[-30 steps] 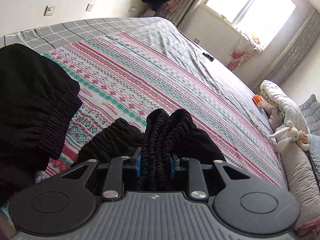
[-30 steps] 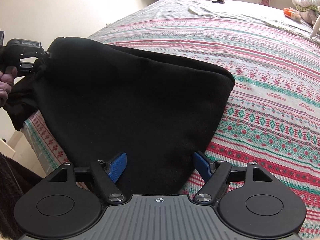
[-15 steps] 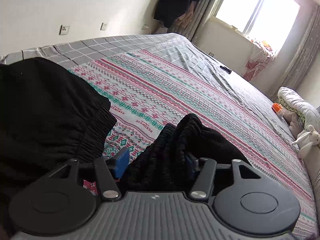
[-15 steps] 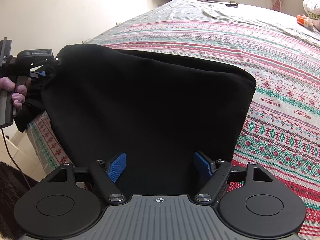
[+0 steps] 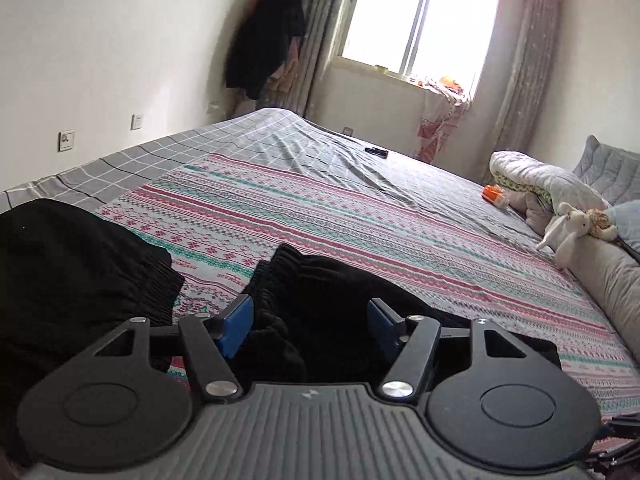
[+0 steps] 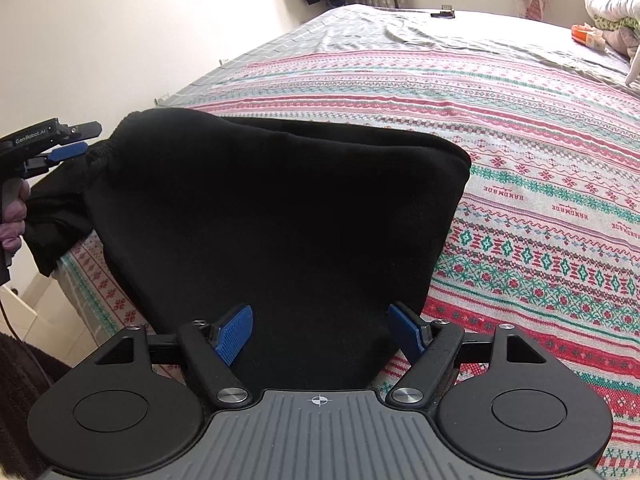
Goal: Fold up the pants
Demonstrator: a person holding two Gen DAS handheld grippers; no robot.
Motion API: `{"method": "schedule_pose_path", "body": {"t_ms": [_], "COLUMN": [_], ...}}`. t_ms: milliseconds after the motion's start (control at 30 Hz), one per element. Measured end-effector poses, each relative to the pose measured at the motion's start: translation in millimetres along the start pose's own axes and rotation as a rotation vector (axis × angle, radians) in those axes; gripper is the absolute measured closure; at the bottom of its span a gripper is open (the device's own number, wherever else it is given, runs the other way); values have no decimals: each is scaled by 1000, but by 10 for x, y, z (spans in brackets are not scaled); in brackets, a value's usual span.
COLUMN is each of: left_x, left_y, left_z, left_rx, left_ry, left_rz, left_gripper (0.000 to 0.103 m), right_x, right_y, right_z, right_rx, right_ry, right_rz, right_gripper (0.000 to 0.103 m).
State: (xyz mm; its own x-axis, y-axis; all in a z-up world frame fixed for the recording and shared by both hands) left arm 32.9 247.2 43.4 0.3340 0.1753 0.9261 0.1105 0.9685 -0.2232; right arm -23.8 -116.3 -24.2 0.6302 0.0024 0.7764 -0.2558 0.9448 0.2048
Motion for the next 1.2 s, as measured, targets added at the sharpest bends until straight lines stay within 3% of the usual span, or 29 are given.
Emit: {"method": "schedule_pose_path", "body": {"t_ms": [100,167,267,367,433,633,767,1000,1200], "left_x": [-107,-172,-264,-322,-322,-200,-195,-580,-904], "left_y": [-114,-134,-99,-53,-16,-117,-320,-862,-1206], "left_z": [-10,-53,-130,-174,-174,64,115,-30,-107], "left_rx": [-64,-69,29,186,207,105,-34,-257,-355], "left_ry": [4,36,99,123,130,43,27,141,217], "left_rz": [-57,-91,-154,-246,-244,-182,-152,-169,-248], "left_gripper": [34,39,42,42,42,32,27,22,19], "right_x": [-68,-111,-189,-268,-284,-170,-153,-180,-226], "right_y": [41,64,91,95,85,-50,-227,-413,-429], "right_z": [14,32,40,14,26,202,221,172,110], "right_rx": [-11,-15,-26,-34,-32,-3,32,103,149], "right_ry": [10,14,32,65,68,43,56,123,173], "right_rz": [30,48,81,97,97,17,-121,-299,-356], "right_gripper": [27,27,27,27,26,26,26,31,46]}}
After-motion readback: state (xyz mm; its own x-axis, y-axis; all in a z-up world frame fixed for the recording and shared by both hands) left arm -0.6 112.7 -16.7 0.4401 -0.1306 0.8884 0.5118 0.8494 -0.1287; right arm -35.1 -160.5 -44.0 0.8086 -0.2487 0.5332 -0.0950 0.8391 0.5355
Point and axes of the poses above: each gripper's, at about its wrist camera, not at the fingertips, and z roughly against the way its jaws point, y to its left, x to its top, the point moved 1 cm from there along -z, roughly the way its jaws point, and after that the axes turned 11 degrees about -y, right-handed, at the moved point
